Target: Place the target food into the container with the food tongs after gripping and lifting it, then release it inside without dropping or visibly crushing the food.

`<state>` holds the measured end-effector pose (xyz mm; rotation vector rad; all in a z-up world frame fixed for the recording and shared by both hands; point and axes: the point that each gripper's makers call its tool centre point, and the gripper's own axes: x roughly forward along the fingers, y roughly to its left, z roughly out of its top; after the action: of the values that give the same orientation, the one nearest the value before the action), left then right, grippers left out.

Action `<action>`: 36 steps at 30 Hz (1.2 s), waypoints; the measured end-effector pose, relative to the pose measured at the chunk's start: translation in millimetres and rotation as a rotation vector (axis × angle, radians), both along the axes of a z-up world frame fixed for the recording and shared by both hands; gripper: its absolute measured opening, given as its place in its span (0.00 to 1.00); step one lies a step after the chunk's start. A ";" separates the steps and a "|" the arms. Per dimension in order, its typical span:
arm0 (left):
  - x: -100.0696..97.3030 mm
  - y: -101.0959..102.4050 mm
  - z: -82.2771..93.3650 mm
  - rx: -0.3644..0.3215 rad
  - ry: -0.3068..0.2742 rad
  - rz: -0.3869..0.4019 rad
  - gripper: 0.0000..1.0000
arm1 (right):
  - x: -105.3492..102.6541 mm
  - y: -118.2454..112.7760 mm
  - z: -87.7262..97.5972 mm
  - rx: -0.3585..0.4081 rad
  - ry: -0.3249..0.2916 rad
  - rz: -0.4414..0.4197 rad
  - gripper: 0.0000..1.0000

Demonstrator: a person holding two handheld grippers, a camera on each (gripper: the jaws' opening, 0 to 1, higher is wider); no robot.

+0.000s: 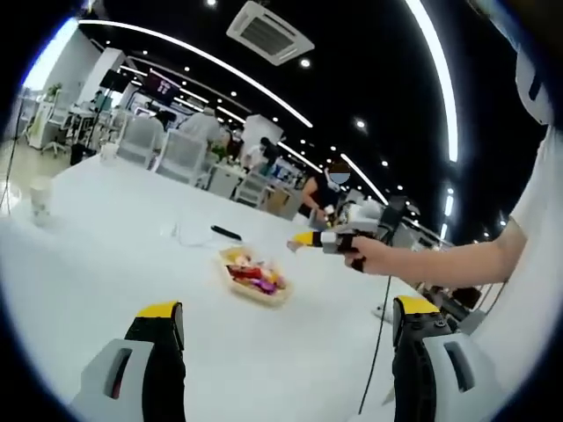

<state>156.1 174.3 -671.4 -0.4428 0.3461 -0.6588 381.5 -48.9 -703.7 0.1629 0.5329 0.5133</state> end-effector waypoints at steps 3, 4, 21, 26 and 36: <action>2.2 4.4 1.5 -0.006 -0.003 0.018 0.99 | 7.9 7.3 -1.1 -0.001 -0.005 -0.003 0.21; 2.7 5.5 1.4 -0.007 -0.003 0.022 0.99 | 8.7 8.3 -1.1 0.001 -0.005 -0.003 0.22; 2.9 6.4 -4.6 -0.018 0.009 0.047 0.99 | -2.7 3.0 1.4 0.039 -0.014 -0.024 0.25; 2.9 4.1 -2.4 -0.010 0.004 0.035 0.99 | -10.7 0.6 1.4 0.048 -0.018 -0.029 0.25; 4.9 4.9 1.6 -0.024 0.015 0.034 0.99 | -36.5 8.5 6.5 0.067 -0.038 0.011 0.25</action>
<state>161.0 179.2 -669.7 -0.4752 0.3442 -0.6273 345.1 -40.4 -697.2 0.2136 0.4803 0.5437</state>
